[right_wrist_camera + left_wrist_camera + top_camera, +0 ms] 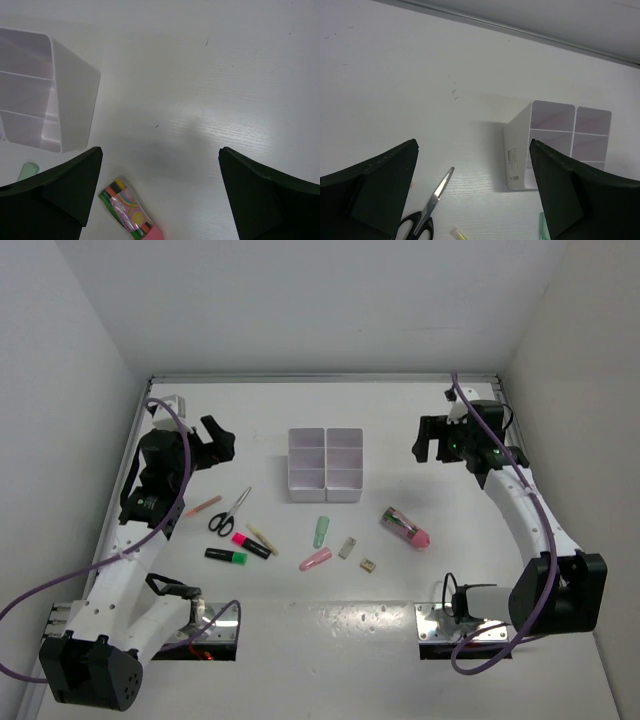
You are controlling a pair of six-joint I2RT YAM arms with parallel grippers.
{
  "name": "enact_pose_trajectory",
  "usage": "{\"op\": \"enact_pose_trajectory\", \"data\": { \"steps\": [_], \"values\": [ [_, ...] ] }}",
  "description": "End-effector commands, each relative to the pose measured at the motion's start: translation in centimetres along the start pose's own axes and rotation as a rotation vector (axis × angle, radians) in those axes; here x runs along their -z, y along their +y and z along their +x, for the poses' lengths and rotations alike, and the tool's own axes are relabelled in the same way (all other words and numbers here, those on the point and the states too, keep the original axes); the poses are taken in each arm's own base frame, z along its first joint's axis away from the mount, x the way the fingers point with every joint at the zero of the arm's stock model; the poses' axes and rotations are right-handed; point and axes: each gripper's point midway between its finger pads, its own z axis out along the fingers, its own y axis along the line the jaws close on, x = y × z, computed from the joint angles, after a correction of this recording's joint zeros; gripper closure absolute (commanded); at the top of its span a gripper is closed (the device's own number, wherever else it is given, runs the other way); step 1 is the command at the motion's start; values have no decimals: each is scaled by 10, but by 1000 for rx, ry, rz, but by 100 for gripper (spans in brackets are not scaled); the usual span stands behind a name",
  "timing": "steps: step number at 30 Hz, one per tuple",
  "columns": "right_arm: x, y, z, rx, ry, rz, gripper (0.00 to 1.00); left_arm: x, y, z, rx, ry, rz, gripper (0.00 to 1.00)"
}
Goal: Sort the stationery into containers
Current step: Pick up the stationery from the center of the board.
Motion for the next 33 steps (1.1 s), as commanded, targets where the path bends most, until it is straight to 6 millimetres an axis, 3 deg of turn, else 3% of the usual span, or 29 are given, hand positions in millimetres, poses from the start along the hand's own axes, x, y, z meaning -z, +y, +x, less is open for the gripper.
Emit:
{"op": "enact_pose_trajectory", "data": {
  "steps": [1,4,7,11,14,15,16,17,18,19,20,21,22,23,24,25,28,30,33],
  "values": [
    [10,11,-7,82,-35,-70,0,1,-18,-6,-27,-10,100,0],
    [17,25,1,188,-24,-169,0,1,-30,-2,-41,12,168,0],
    [17,19,9,221,8,-149,0,0,-34,5,-50,31,202,0],
    [22,6,1,252,15,-76,0,-1,-40,8,-60,45,243,5],
    [28,17,13,307,49,-157,0,-4,-46,18,-70,83,278,40],
    [31,27,18,330,73,-226,0,-5,-47,21,-78,96,287,75],
    [35,40,33,304,124,-306,0,-5,-56,26,-82,119,315,91],
    [35,47,35,291,139,-354,11,-6,-59,30,-92,138,322,100],
    [34,51,40,270,159,-382,41,-6,-64,31,-107,150,335,100],
    [33,54,43,239,173,-395,83,-7,-70,42,-110,195,348,100],
    [32,56,48,212,197,-409,100,-8,-71,48,-123,216,352,100],
    [29,57,56,213,229,-431,100,-6,-75,47,-126,218,363,100],
    [30,60,57,225,239,-459,92,-6,-78,50,-140,230,365,81],
    [32,62,63,290,263,-484,34,-5,-75,55,-139,249,347,58],
    [34,60,67,327,271,-493,13,-6,-73,57,-146,253,323,34],
    [34,63,79,366,291,-523,4,-4,-74,55,-143,241,312,15],
    [35,61,99,524,305,-588,0,-3,-64,52,-124,222,244,3],
    [30,63,109,550,359,-600,0,-1,-64,49,-124,213,247,3],
    [19,60,110,590,428,-570,8,-3,-69,45,-123,213,265,3]
  ]
}}
